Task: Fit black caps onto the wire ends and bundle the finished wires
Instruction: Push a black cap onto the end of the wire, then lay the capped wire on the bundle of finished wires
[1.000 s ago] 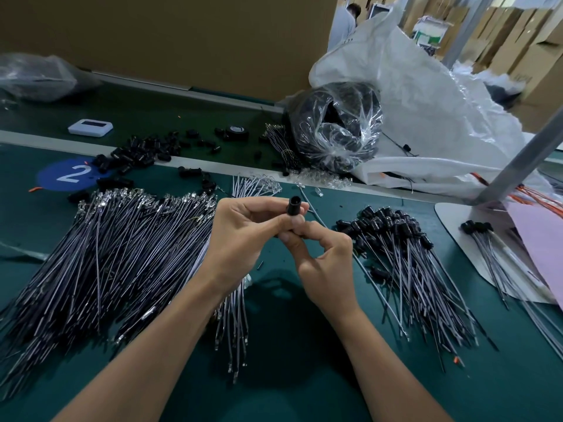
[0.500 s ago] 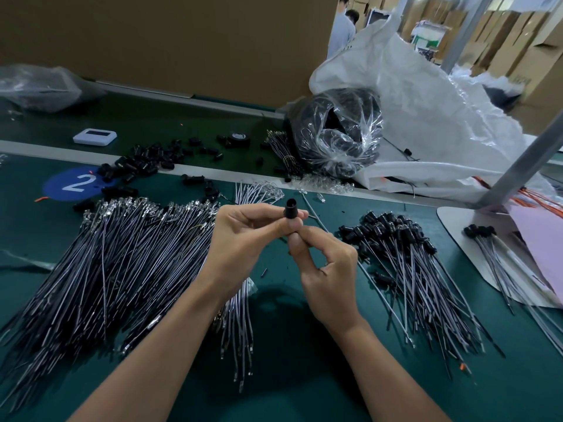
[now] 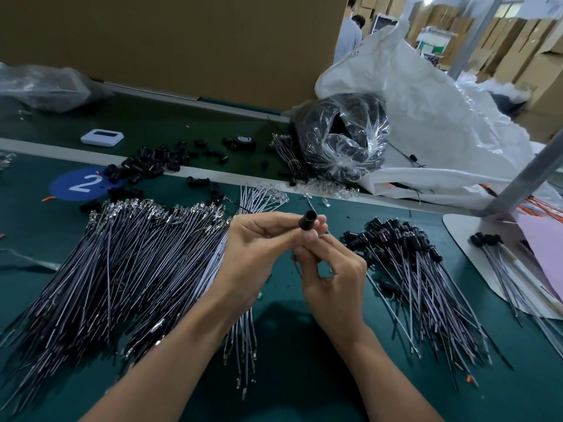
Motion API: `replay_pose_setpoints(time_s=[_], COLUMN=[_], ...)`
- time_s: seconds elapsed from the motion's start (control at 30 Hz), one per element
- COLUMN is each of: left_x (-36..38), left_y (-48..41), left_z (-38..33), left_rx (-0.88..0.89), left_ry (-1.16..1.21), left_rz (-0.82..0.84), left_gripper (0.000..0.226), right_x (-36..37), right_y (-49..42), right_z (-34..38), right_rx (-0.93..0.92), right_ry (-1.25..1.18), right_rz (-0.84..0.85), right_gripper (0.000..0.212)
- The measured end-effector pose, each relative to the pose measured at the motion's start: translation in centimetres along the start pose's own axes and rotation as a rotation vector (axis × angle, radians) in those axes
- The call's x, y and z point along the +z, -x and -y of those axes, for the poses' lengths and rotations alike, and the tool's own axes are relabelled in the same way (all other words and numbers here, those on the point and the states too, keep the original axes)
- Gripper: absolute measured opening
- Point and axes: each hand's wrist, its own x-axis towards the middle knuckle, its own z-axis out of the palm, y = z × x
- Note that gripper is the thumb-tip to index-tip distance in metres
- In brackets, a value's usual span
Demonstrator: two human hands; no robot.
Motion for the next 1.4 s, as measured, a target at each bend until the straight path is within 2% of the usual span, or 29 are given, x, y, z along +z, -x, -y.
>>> replay_pose_setpoints(time_s=[0.33, 0.57, 0.7, 0.83, 0.93, 1.0, 1.03, 1.1, 1.23, 1.3, 1.4], left_x=[0.6, 0.1, -0.2, -0.7, -1.0, -1.2, -1.2, -1.1, -1.3, -1.5, -1.5], left_y=[0.1, -0.4, -0.5, -0.7, -1.1, -1.3, -1.3, -1.3, -1.1, -1.0, -1.2], left_z=[-0.5, -0.6, -0.6, -0.3, 0.2, 0.4, 0.5, 0.7, 1.0, 1.1, 1.1], left_rx=[-0.070, -0.109, -0.164, -0.200, -0.247, -0.269, -0.282, -0.310, -0.354, -0.363, -0.386], left_ry=[0.072, -0.022, 0.059, 0.069, 0.010, -0.056, -0.079, -0.084, -0.022, -0.001, 0.031], left_rz=[-0.028, -0.086, -0.067, -0.176, -0.272, -0.291, -0.286, -0.271, -0.235, -0.210, -0.195], left_gripper=[0.017, 0.025, 0.042, 0.024, 0.026, 0.026, 0.027, 0.029, 0.025, 0.020, 0.022], right_x=[0.4, 0.4, 0.1, 0.0, -0.2, -0.5, -0.7, -0.8, 0.0, 0.6, 1.3], right_y=[0.2, 0.2, 0.1, 0.0, -0.6, -1.9, -2.9, -5.6, -10.3, -11.4, -11.6], right_z=[0.3, 0.2, -0.1, 0.3, 0.5, -0.4, -1.2, -3.1, -7.2, -8.8, -10.3], right_rx=[-0.071, 0.047, 0.129, 0.154, 0.267, 0.401, 0.448, 0.499, 0.477, 0.465, 0.435], right_ry=[0.100, 0.030, 0.024, -0.005, -0.026, 0.034, 0.095, 0.272, 0.637, 0.699, 0.801], right_rz=[-0.010, 0.067, 0.154, 0.244, 0.146, 0.012, -0.003, 0.114, 0.476, 0.568, 0.620], right_gripper=[0.024, 0.025, 0.021, 0.028, 0.033, 0.027, 0.021, 0.025, 0.054, 0.052, 0.031])
